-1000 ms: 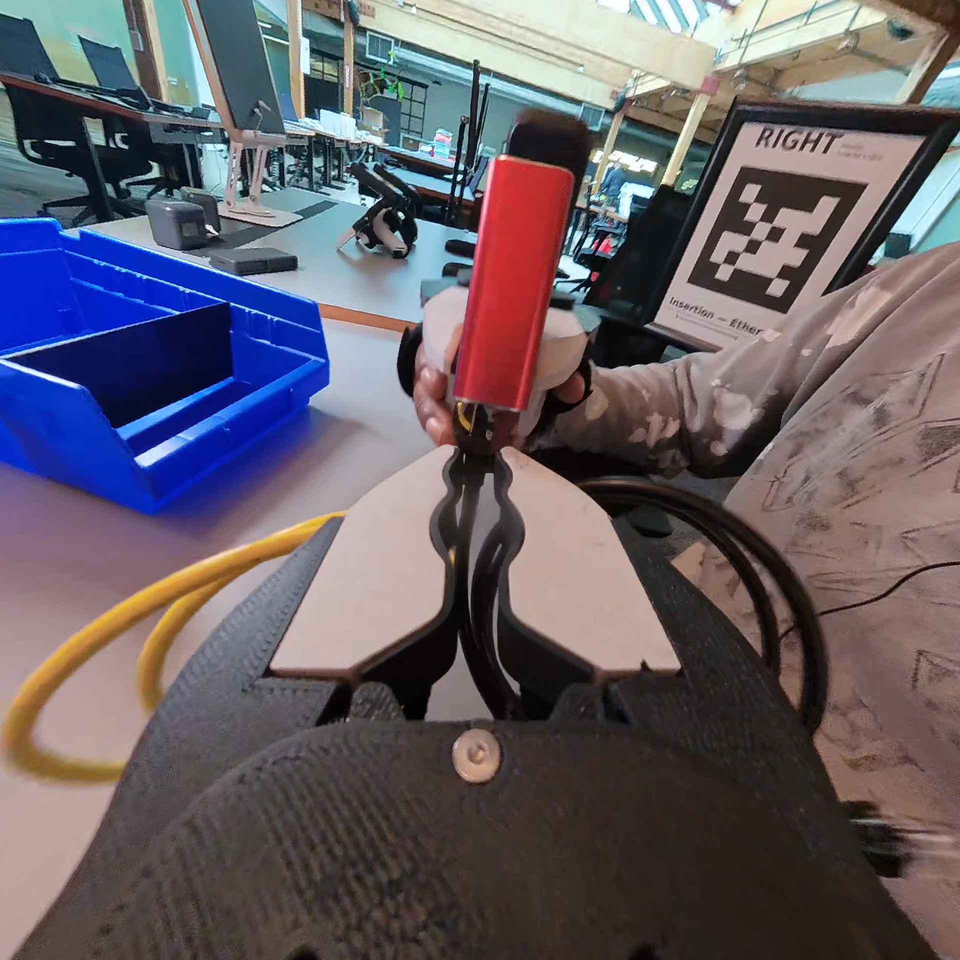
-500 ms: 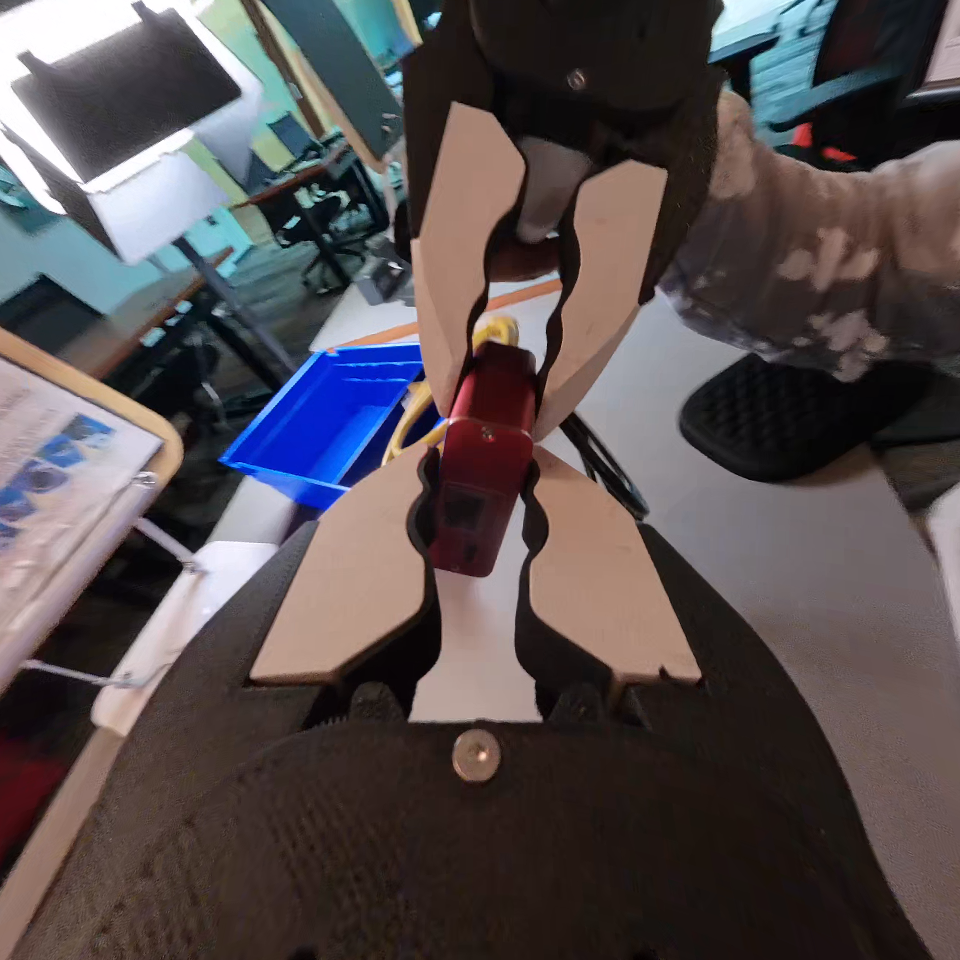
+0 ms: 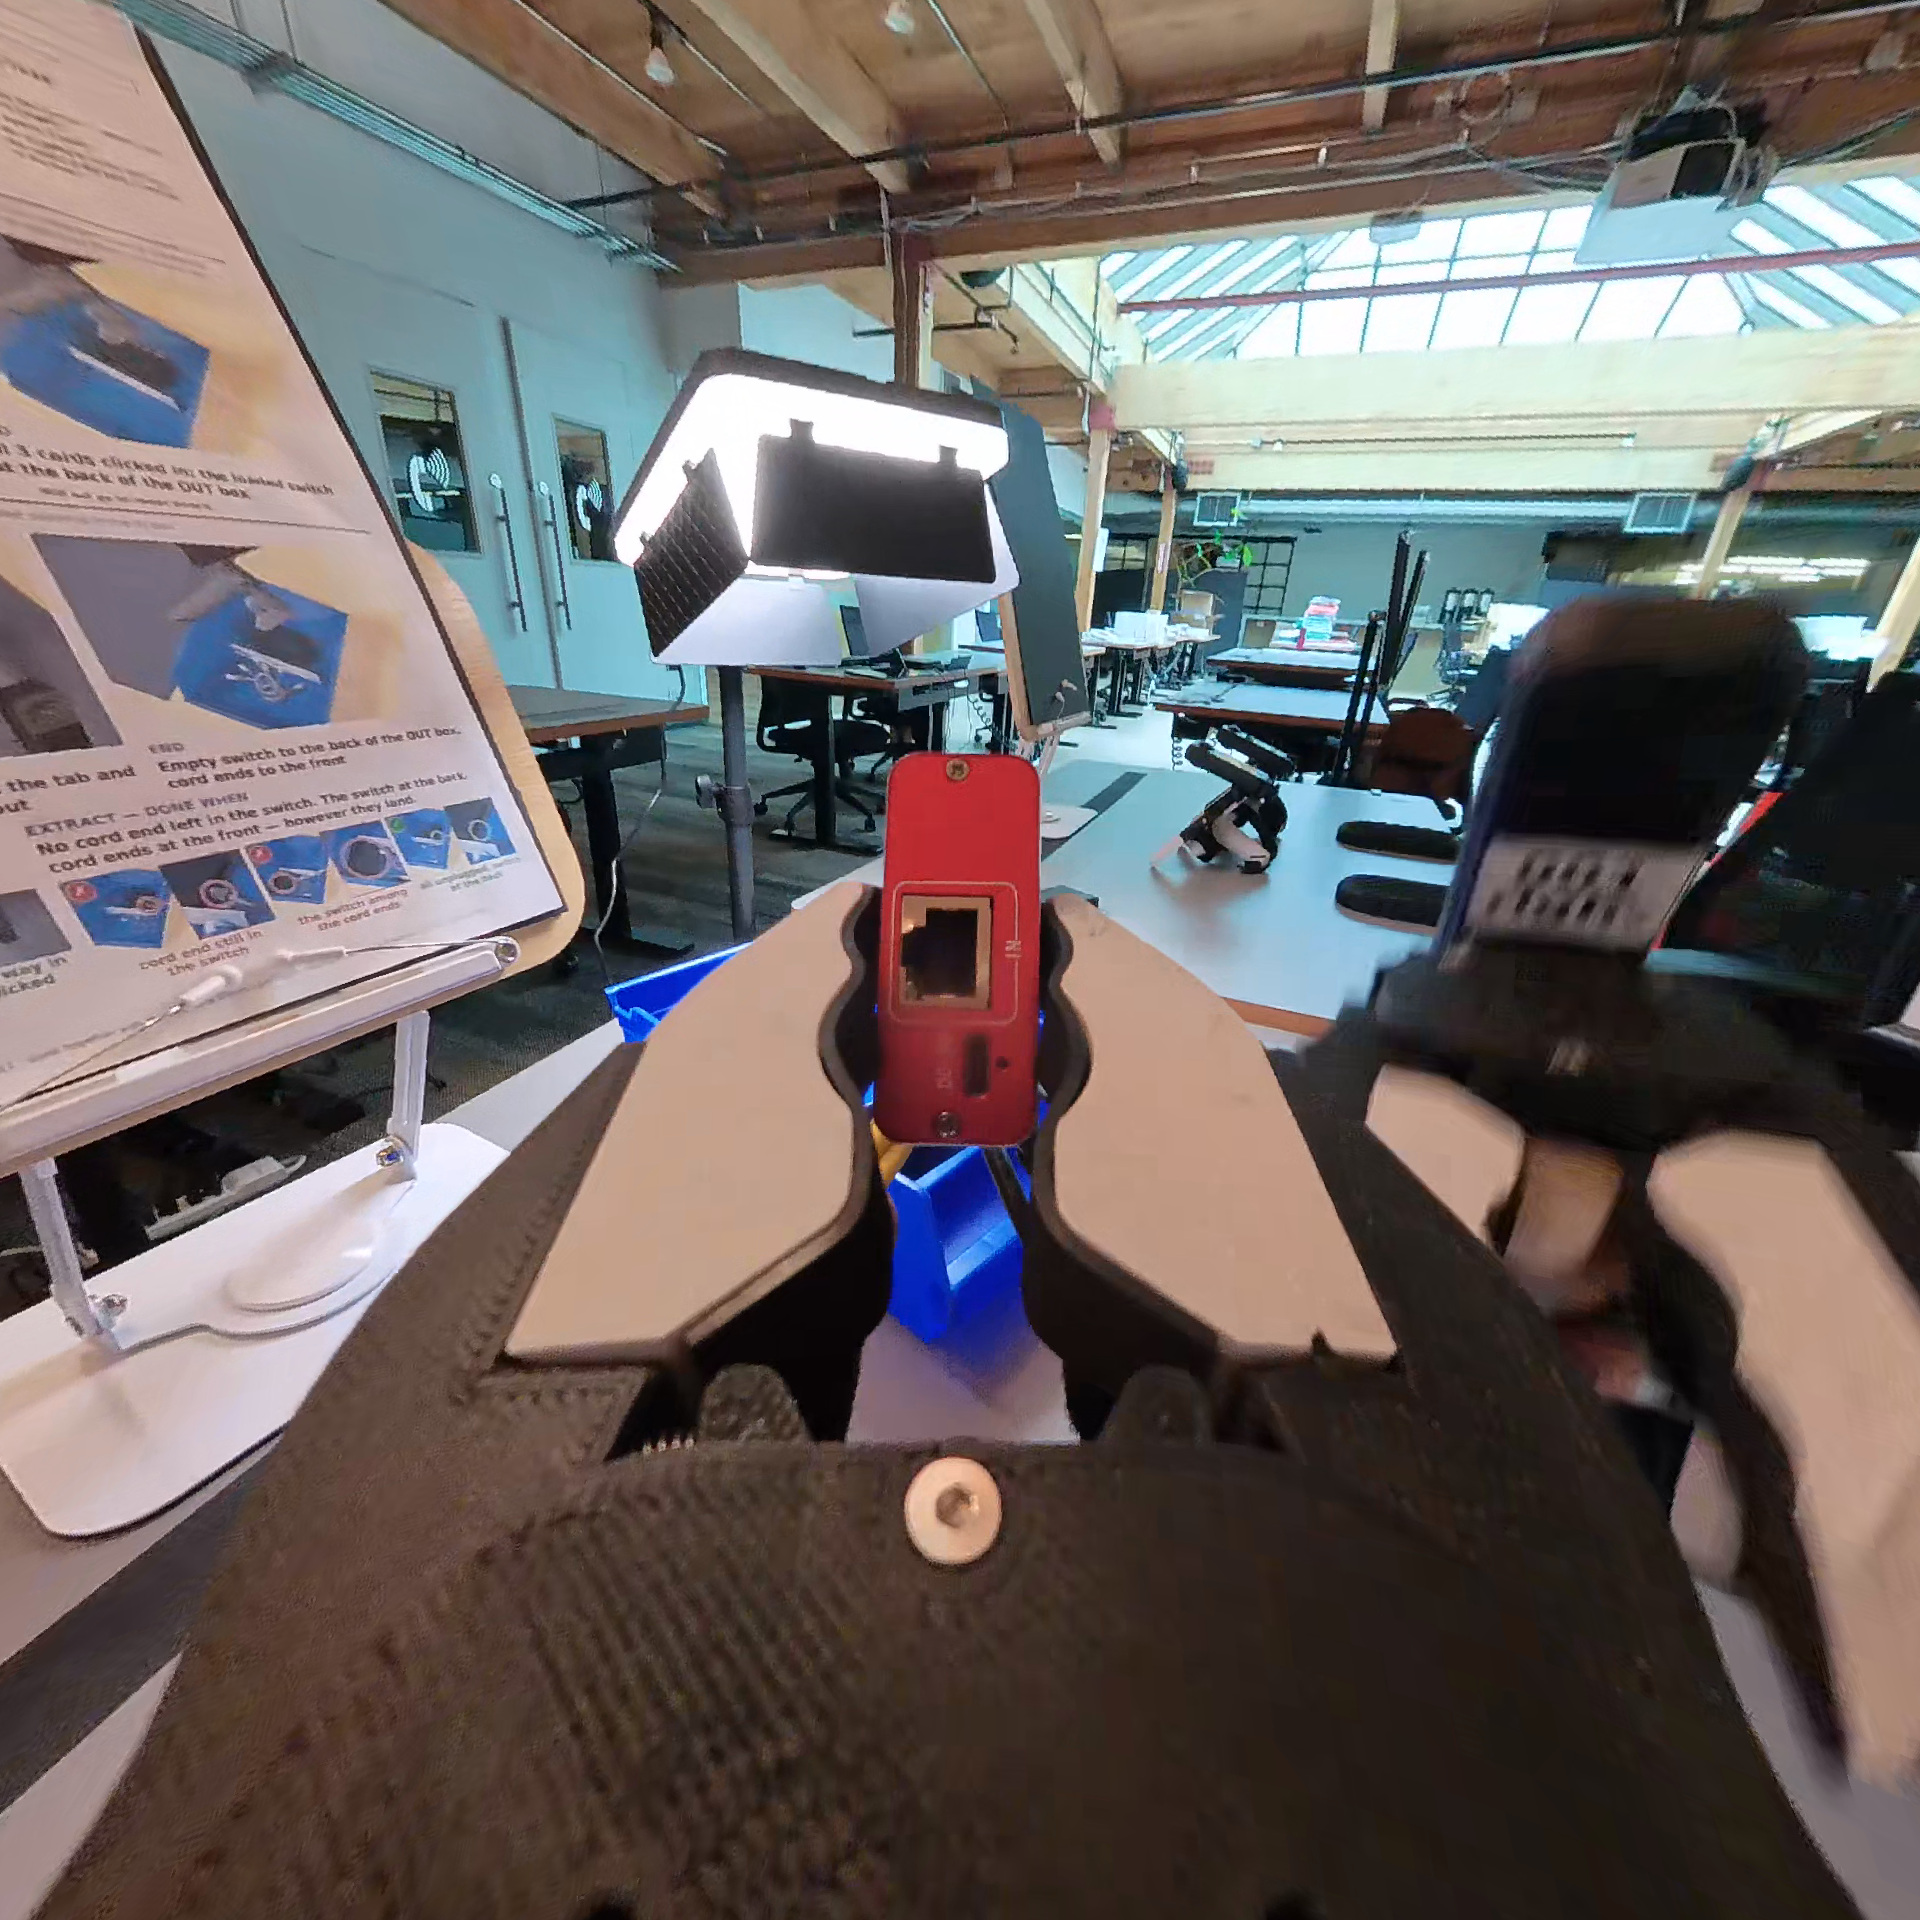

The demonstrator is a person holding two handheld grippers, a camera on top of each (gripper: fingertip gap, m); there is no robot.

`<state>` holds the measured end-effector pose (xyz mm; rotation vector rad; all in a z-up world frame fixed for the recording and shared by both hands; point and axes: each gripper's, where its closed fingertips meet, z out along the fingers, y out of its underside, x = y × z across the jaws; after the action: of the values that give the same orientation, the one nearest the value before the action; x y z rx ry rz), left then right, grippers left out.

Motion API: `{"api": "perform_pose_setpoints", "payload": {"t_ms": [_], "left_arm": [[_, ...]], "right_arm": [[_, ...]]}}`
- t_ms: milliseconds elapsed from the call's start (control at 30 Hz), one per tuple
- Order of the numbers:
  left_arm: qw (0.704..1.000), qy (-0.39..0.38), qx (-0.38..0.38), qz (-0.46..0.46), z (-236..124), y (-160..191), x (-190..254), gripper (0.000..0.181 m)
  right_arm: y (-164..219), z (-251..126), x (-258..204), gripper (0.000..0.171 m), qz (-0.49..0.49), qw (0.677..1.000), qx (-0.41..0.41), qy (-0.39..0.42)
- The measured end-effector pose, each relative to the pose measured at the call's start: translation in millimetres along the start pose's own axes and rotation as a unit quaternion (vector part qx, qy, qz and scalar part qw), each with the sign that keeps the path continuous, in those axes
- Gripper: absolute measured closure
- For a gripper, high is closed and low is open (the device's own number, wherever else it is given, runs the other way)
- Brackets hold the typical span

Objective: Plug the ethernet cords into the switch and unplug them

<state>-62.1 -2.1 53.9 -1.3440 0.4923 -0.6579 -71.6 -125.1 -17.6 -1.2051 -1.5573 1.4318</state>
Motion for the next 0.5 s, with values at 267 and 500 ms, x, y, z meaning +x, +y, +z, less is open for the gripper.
{"api": "perform_pose_setpoints", "payload": {"t_ms": [267,500], "left_arm": [[0.997,0.023,0.073,-0.014,-20.7,-38.4,22.3,0.153],[0.991,0.081,0.092,-0.057,-4.8,-35.5,51.0,0.153]], "right_arm": [[-23.1,-10.5,43.6,0.120,0.093,0.976,0.190,0.053],[-61.8,-66.1,50.4,0.122,0.062,0.964,0.251,0.068]]}}
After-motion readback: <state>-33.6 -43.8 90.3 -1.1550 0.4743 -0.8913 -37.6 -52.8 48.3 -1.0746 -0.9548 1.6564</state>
